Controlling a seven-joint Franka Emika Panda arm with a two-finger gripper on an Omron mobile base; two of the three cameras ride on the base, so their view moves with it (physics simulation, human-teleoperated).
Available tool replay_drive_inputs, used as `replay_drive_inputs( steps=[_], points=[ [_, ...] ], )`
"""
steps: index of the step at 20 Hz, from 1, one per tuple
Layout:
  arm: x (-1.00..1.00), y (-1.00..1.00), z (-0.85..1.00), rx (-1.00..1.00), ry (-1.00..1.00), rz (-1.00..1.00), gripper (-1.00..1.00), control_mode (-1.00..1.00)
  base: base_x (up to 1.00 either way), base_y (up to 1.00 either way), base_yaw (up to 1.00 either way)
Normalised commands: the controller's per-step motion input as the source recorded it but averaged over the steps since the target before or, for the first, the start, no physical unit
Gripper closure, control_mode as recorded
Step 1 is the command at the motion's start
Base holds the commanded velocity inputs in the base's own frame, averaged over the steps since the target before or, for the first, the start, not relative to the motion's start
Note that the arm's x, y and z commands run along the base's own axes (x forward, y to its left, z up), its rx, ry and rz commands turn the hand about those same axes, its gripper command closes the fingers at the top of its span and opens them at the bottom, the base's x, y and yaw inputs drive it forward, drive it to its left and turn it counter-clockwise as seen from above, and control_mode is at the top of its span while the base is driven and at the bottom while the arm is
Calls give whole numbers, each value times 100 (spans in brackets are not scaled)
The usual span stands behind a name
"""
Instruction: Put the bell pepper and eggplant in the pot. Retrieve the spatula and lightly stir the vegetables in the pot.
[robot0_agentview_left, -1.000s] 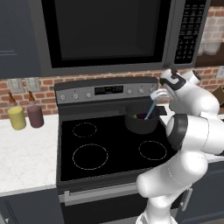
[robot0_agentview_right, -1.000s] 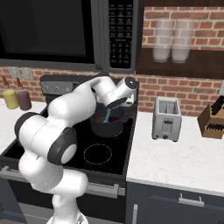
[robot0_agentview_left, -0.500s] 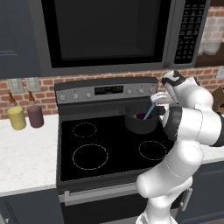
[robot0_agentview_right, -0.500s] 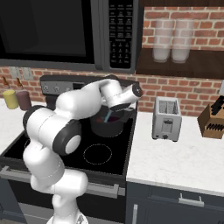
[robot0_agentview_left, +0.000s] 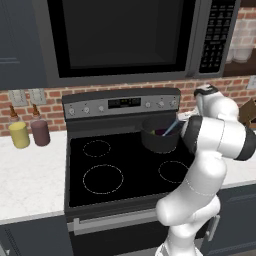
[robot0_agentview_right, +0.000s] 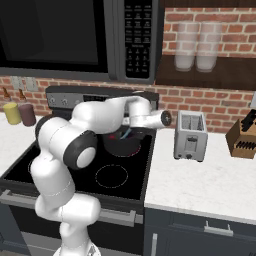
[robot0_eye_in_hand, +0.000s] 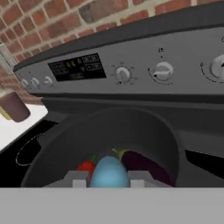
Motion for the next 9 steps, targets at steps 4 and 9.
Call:
replay_drive_inputs(
  steps=[4,9],
  points=[
    [0,-22,2,-8,-12,-5,100,-100,0,0,0],
    [-2,-7,53,-3,-7,-4,100,-100,0,0,0]
  ],
)
